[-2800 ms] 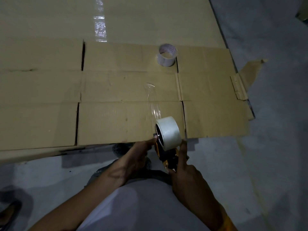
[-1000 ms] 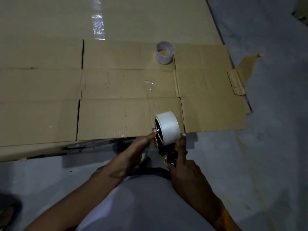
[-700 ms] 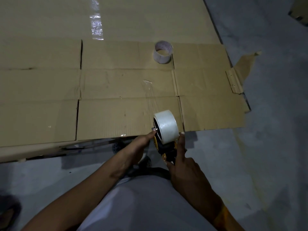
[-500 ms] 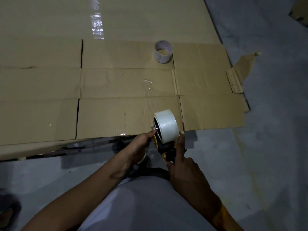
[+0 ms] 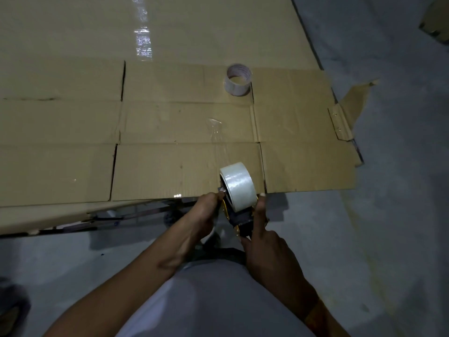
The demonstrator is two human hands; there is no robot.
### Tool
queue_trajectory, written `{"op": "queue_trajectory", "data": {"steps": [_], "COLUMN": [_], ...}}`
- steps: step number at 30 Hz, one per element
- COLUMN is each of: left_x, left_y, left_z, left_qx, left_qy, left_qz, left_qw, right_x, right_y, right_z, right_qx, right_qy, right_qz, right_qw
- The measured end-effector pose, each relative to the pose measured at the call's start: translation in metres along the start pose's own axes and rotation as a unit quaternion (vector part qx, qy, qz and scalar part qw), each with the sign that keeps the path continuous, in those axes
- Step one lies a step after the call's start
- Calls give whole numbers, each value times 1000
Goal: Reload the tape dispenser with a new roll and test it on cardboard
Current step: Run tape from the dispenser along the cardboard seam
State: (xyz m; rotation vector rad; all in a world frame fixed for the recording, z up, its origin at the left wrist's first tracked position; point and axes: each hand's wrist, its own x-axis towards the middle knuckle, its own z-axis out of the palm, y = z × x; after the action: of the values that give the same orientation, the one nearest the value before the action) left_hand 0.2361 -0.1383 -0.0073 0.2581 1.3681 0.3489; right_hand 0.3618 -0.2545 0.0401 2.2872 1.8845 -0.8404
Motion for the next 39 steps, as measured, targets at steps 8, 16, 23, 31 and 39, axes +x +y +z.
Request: {"op": "queue_trajectory", "data": {"steps": [8,16,23,31,39], "left_x": [6,20,46,53,71], "left_y": [-6,6,-1,-38,-47], "left_z": [0,-2,-12,-23,-23], "left_qx": [-35,-3,-18,-34,-40], "left_qy": [7,-22,-35,-61,-48], "left_qz": [-5,-64,-71,47,78], "left_qw": [999,998,997,996,995], "right_x": [3,0,-1,2,2], "right_y": [3,11,10,15,16], "right_z": [-1,1,-5,-1,0], "right_qx": [-8,-13,-19,-7,-6], "right_qy": [-4,-1,-23,-22,-8], "right_qz": [-8,-30,-36,-22,-35], "right_qw": [1000,999,999,999,999]}}
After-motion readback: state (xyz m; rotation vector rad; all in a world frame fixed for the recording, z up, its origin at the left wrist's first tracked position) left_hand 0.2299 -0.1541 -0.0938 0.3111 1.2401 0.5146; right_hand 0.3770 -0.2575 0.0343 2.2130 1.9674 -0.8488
